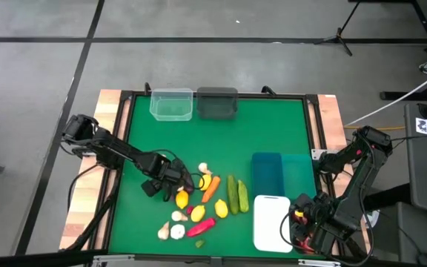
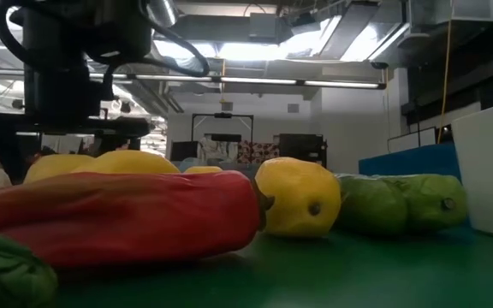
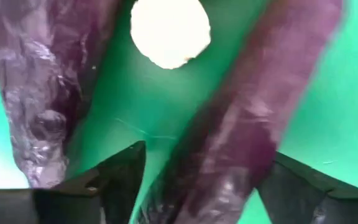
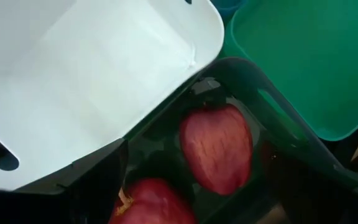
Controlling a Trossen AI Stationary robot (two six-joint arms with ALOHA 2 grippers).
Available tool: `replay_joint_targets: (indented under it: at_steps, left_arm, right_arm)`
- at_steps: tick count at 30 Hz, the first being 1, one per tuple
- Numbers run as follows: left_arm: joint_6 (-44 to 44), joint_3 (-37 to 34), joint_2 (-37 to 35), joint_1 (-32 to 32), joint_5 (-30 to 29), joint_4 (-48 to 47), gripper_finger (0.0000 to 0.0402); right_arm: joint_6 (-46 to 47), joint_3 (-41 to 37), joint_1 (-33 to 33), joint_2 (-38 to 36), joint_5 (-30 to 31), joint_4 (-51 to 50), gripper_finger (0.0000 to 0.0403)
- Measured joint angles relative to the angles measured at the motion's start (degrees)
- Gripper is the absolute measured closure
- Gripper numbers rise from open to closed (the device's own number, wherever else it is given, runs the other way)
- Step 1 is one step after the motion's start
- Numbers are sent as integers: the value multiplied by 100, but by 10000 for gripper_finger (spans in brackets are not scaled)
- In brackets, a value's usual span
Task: Sort produce into baskets
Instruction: Put the purple eggplant into the green bin
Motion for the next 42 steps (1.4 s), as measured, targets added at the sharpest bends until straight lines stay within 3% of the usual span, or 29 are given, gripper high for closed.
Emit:
replay_joint_targets:
  at_steps: [9,14,18,25,28,31,37,42]
  left_arm:
    - [-295,98,32,0,-107,-101,250]
    - [-699,416,33,4,-338,-300,284]
    - [-905,771,-52,4,-809,-475,278]
    - [-976,1288,-796,23,-1307,-877,260]
    - [-966,1340,-1222,112,-1648,-265,268]
    - [-873,1335,-1613,267,-1779,976,271]
    - [-708,1333,-1856,613,-1365,3587,262]
    - [-654,1327,-1647,811,-529,4530,260]
  right_arm:
    - [2,0,2,0,300,3,36]
    - [-73,0,1,0,917,-10,36]
    - [-488,0,2,0,2375,-252,36]
    - [-666,0,-2,-1,5227,-1149,36]
    - [-658,0,-64,-1,6467,-1452,36]
    - [-854,0,-255,-1,7619,-1528,36]
    - [-1296,4,-1155,-2,7784,-1505,36]
    - [-1383,96,-1875,-2,7802,-1338,36]
